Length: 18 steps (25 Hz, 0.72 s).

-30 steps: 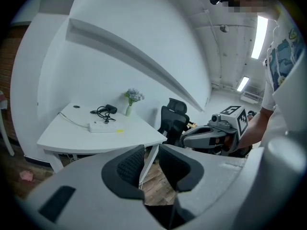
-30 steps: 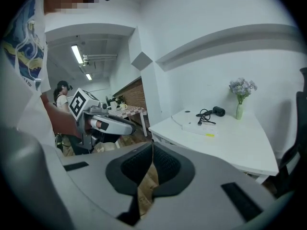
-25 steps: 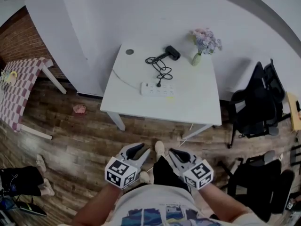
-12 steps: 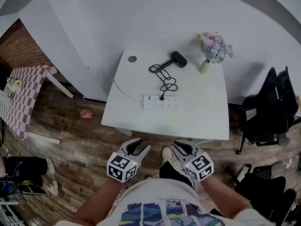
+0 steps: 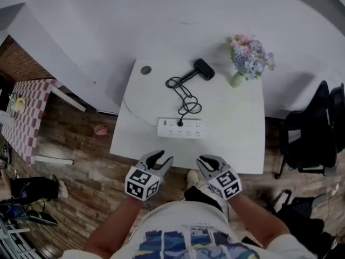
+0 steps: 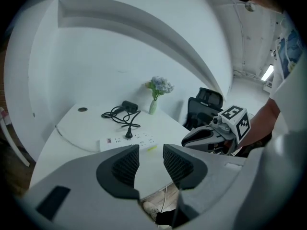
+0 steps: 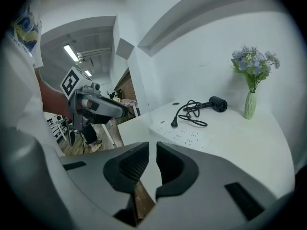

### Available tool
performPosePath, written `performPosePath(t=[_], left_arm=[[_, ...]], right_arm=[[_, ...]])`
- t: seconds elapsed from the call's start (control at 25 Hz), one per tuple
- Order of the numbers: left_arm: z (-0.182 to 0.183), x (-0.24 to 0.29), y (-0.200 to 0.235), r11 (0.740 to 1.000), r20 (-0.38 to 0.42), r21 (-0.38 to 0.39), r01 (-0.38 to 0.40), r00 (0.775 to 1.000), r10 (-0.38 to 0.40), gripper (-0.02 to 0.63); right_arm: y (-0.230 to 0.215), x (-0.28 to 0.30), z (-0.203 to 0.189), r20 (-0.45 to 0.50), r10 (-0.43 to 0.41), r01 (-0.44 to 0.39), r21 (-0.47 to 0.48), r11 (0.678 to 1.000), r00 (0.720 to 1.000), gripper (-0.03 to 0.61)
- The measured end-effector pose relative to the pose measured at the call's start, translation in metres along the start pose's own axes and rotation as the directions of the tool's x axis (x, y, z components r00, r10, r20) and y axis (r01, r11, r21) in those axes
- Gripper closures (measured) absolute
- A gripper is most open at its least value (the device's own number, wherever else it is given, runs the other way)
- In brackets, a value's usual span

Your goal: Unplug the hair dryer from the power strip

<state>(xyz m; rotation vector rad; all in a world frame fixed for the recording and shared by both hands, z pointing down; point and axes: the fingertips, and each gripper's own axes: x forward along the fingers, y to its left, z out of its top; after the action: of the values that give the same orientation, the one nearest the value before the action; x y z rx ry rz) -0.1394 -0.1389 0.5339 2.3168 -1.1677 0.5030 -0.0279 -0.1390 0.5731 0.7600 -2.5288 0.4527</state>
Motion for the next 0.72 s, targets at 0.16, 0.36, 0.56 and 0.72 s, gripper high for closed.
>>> performPosePath(t=[0.16,0.36,0.56,0.72], left_arm=[[0.012,0.032,0.010,1.000,-0.028,0.014,-0.015,0.999,0.015,0.472],[0.026,0.069,0.025,0.999,-0.043,0.031,-0.032,0.999,0.033,0.472],[0.031,0.092,0.043,0.999,-0.061,0.036,-0.022,0.998,0.024,0.472],[0.029,0.109,0.054,0.998,-0.098,0.057,0.016,0.995,-0.010,0.472]], right_arm=[[-0.026,0.015,-0.001,-0.024,0.021,-0.021,-0.013,1.000,0.999,0.545],[-0.055,0.034,-0.002,-0.041,0.038,-0.040,-0.034,0.999,0.998,0.549],[-0.070,0.054,-0.003,-0.050,0.013,-0.014,-0.024,1.000,0.999,0.551],[-0.084,0.067,-0.003,-0.063,-0.042,0.042,-0.002,0.999,0.997,0.573]])
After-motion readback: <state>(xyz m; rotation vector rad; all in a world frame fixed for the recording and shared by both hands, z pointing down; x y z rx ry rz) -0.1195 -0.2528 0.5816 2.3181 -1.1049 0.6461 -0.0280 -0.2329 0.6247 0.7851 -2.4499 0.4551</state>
